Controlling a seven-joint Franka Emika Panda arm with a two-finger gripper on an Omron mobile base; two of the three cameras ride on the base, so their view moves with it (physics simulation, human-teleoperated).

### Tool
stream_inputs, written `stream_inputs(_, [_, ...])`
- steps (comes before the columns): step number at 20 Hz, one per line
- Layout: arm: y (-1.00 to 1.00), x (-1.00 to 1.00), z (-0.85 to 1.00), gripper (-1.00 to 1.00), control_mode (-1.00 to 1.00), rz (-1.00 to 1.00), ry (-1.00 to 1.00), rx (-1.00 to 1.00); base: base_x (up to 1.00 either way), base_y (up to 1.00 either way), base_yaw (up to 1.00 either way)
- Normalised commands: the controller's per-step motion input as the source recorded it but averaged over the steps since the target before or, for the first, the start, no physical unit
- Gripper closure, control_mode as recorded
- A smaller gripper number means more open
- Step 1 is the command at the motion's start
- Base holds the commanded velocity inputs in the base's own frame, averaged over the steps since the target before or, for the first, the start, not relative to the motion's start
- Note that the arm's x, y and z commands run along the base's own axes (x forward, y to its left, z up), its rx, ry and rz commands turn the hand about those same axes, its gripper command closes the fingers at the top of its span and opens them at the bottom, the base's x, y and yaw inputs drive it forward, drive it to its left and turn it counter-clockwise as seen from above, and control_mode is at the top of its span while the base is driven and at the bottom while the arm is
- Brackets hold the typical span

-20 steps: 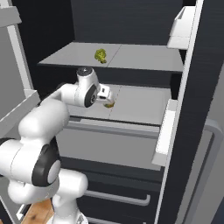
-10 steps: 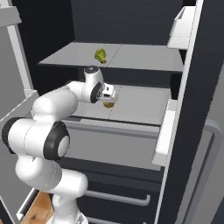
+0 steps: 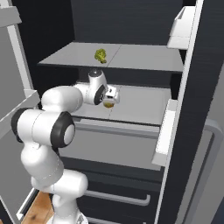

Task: Place the cold items (broccoli and squash) from the fridge in one tupperware on the dining counter. Place the warm items (hot dog and kebab skewer) in the stove area in another tupperware.

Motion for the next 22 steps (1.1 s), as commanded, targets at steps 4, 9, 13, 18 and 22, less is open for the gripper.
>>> stream_inputs(4, [-0.01, 0.32, -0.14, -1.00, -1.00, 0.00, 0.00, 0.00, 0.00, 0.00, 0.00])
stream_inputs(9, [-0.04, 0.36, 0.00, -1.00, -1.00, 0.00, 0.00, 0.00, 0.00, 0.00, 0.00])
stream_inputs(13, [-0.03, 0.35, -0.04, -1.00, -1.00, 0.00, 0.00, 0.00, 0.00, 0.00, 0.00])
stream_inputs(18, [-0.07, 0.09, -0.14, -1.00, -1.00, 0.00, 0.00, 0.00, 0.00, 0.00, 0.00])
stream_inputs(22, [-0.02, 0.00, -0.21, -1.00, -1.00, 0.00, 0.00, 0.00, 0.00, 0.00, 0.00])
